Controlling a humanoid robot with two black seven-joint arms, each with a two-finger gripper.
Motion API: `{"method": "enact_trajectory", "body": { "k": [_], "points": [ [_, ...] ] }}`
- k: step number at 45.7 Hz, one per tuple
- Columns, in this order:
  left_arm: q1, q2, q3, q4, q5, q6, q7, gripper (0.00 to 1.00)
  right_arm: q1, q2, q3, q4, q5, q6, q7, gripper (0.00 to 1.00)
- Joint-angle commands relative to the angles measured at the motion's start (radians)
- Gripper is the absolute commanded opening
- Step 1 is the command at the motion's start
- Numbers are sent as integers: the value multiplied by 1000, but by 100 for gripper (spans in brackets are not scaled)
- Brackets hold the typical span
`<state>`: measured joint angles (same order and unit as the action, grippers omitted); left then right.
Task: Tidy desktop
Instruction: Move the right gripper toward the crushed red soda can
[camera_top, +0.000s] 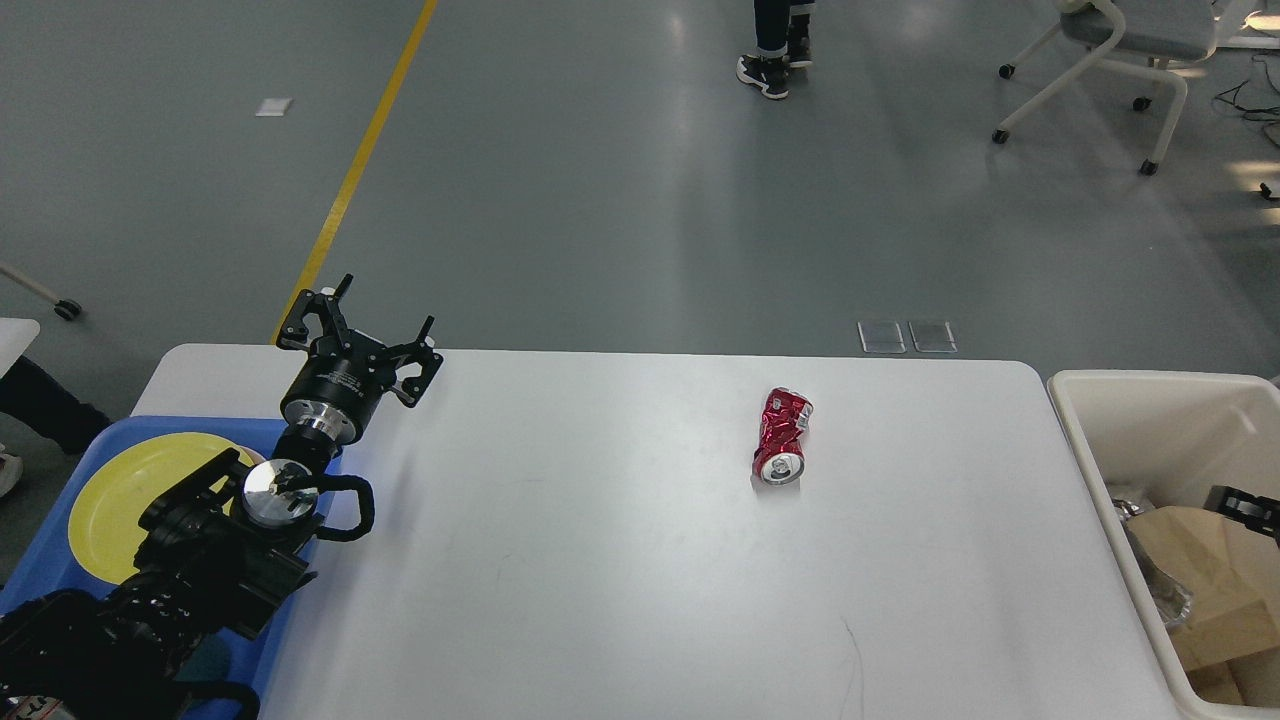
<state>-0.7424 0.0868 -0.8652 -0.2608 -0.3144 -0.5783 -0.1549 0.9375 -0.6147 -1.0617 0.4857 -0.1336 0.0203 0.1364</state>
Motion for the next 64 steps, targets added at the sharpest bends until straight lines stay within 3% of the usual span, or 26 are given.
{"method": "enact_trajectory", "body": {
  "k": [1, 7, 18, 24, 35, 40, 49, 58, 64],
  "points": [
    [0, 1, 0, 0, 0, 0, 0, 96, 95, 22, -12, 23, -3, 12, 0, 100],
    [0, 1, 0, 0, 0, 0, 0, 96, 260, 45, -50, 117, -12, 20, -1, 100],
    [0, 1, 0, 0, 0, 0, 0, 96, 604, 199, -222, 332, -9, 72, -3, 100],
    [0, 1, 0, 0, 0, 1, 0, 96, 771, 240, -224, 448, -6, 199, -3, 100],
    [0, -1, 0, 0, 0, 0, 0, 96, 1139, 299, -216, 608, -1, 528, -1, 100],
    [0, 1, 0, 0, 0, 0, 0, 96, 1215, 335, -212, 636, 0, 601, -1, 100],
    [0, 1, 0, 0, 0, 0, 0, 96, 1118, 371, -204, 617, 0, 541, -1, 100],
    [0, -1, 0, 0, 0, 0, 0, 96, 824, 444, -202, 548, 2, 202, -1, 100],
    [0, 1, 0, 0, 0, 0, 0, 96, 675, 477, -182, 478, 2, 110, -1, 100]
  ]
}}
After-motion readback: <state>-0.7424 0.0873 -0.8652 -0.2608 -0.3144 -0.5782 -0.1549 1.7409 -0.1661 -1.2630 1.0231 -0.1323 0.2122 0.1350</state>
